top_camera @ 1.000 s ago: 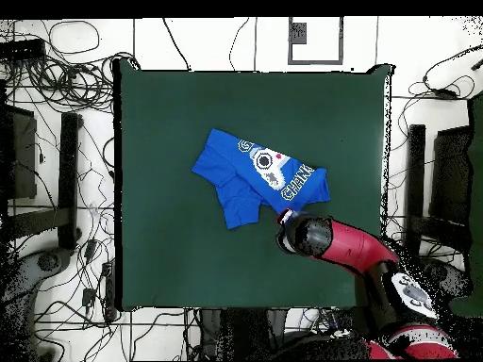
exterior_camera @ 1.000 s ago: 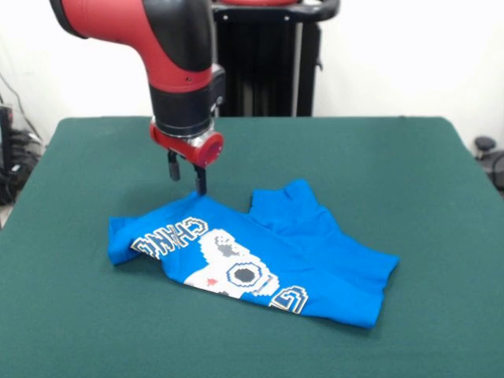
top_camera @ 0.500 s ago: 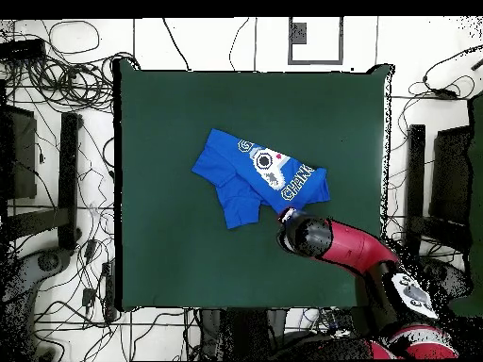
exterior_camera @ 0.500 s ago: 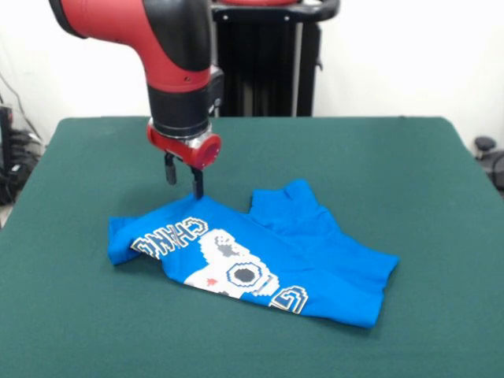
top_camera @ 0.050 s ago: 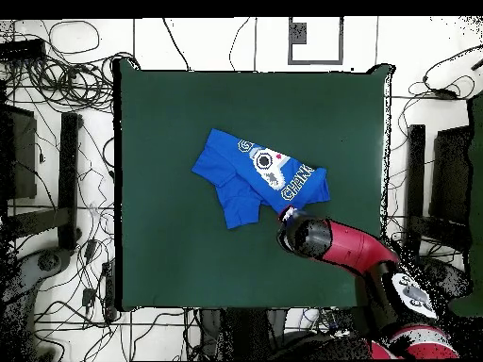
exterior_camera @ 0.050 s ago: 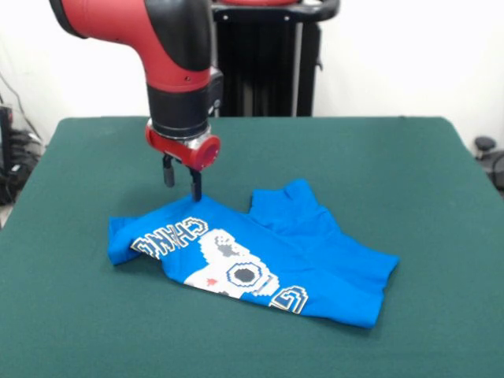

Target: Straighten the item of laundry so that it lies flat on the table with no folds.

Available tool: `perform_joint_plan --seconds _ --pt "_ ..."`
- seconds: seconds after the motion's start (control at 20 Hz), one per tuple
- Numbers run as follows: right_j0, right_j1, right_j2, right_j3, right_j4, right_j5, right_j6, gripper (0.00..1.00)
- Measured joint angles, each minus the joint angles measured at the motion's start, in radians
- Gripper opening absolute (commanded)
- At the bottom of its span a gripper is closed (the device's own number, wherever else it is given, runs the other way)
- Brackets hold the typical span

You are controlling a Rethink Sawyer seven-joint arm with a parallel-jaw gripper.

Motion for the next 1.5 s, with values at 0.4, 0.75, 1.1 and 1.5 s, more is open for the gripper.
perform_joint_plan --seconds 0.4,0.75,1.1,1.5 --pt "0.000 0.001 0.000 0.000 0.000 0.000 0.000 1.00" --pt "-0.006 0.003 0.000 0.002 -0.007 -0.025 0.000 0.00" --pt "-0.011 0.005 0.000 0.014 -0.043 -0.150 0.000 0.00" --pt "-0.010 0.007 0.000 0.021 -0.053 -0.175 0.000 1.00"
